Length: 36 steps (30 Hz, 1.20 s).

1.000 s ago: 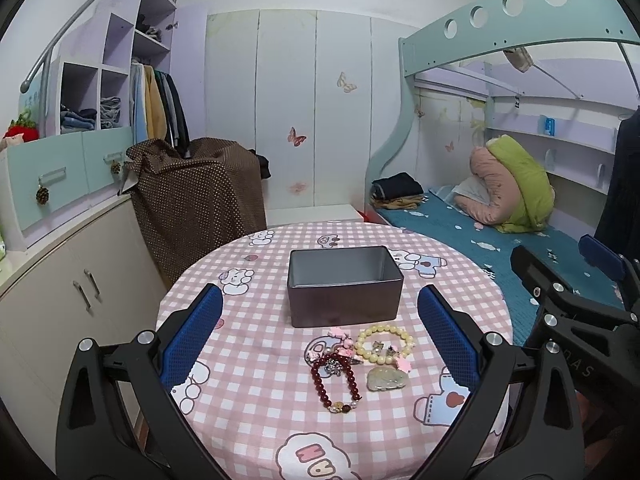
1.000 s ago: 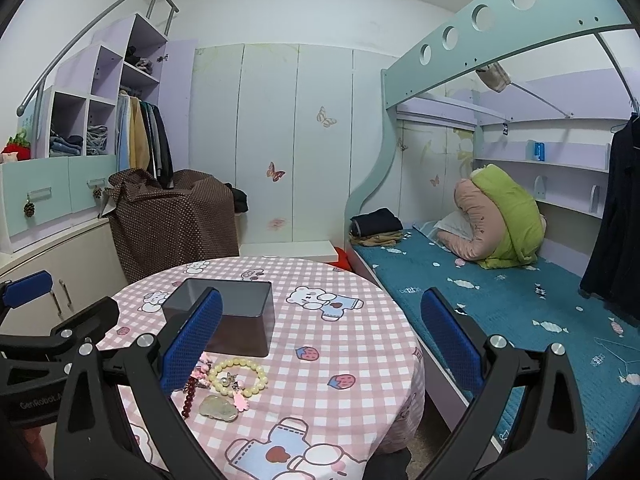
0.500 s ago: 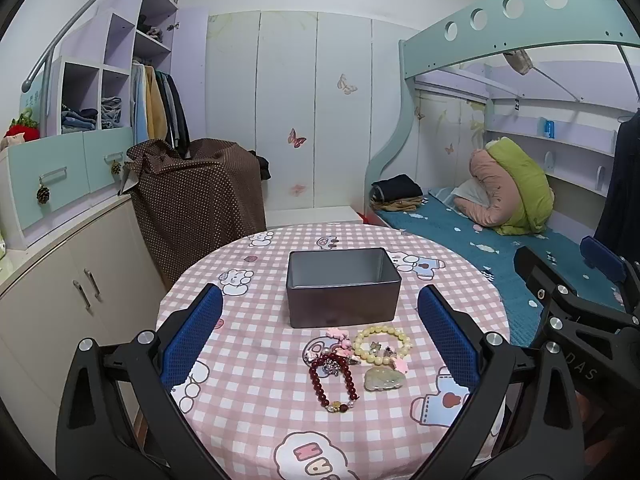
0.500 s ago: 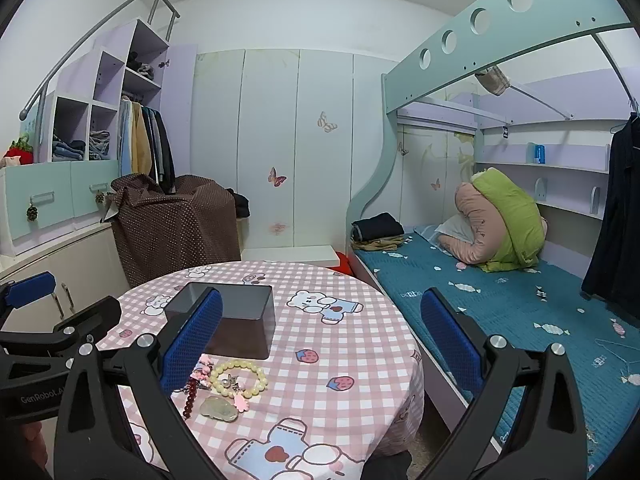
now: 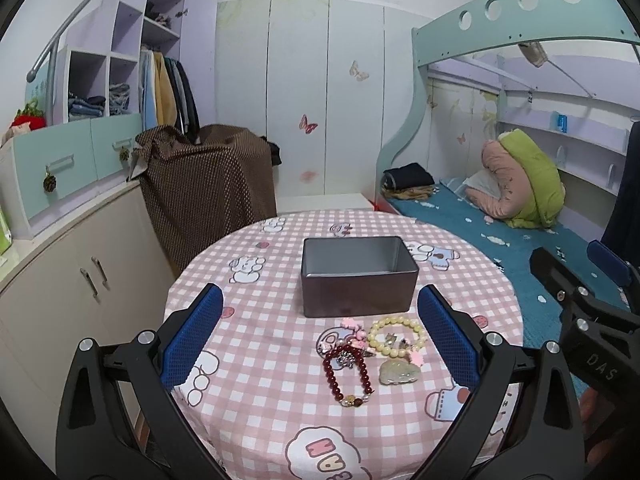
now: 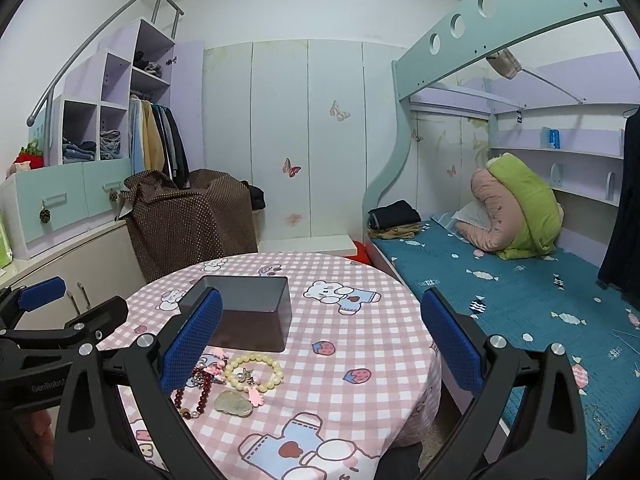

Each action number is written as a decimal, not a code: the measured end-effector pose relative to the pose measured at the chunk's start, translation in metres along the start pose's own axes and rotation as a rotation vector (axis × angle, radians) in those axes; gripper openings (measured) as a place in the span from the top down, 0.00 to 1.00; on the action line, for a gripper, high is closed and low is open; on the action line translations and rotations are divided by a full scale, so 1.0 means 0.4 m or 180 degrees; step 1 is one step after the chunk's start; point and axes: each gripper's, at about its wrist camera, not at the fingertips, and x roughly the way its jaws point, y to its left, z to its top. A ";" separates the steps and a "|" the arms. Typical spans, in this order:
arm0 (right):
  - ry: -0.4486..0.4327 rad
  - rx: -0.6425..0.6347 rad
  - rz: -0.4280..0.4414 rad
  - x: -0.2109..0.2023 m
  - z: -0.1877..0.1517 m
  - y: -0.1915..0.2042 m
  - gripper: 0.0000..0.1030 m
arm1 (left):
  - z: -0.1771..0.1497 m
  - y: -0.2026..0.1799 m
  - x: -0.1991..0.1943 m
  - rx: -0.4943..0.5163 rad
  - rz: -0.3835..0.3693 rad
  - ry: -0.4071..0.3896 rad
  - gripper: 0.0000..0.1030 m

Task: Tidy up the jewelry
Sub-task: 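Grasp the dark red bead bracelet with the left gripper while the right grasps the yellow bead bracelet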

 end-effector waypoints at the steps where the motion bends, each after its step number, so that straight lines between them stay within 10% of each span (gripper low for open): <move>1: 0.0010 0.0018 -0.0001 0.006 -0.002 -0.002 0.07 | -0.002 0.004 0.008 -0.0010 0.0005 0.0030 0.06; 16: 0.0595 -0.0185 0.0013 0.168 -0.082 0.003 0.07 | -0.098 0.056 0.270 -0.0053 -0.0105 0.1079 0.06; 18: 0.0649 -0.0193 -0.0010 0.185 -0.092 -0.001 0.07 | -0.111 0.066 0.294 -0.0057 -0.0107 0.1157 0.26; 22: 0.0756 -0.0164 -0.0045 0.217 -0.103 -0.009 0.07 | -0.143 0.087 0.354 -0.0117 -0.0145 0.1445 0.31; 36: 0.1188 -0.0658 0.0207 0.344 -0.110 0.024 0.07 | -0.173 0.070 0.361 0.0228 -0.0363 0.1513 0.39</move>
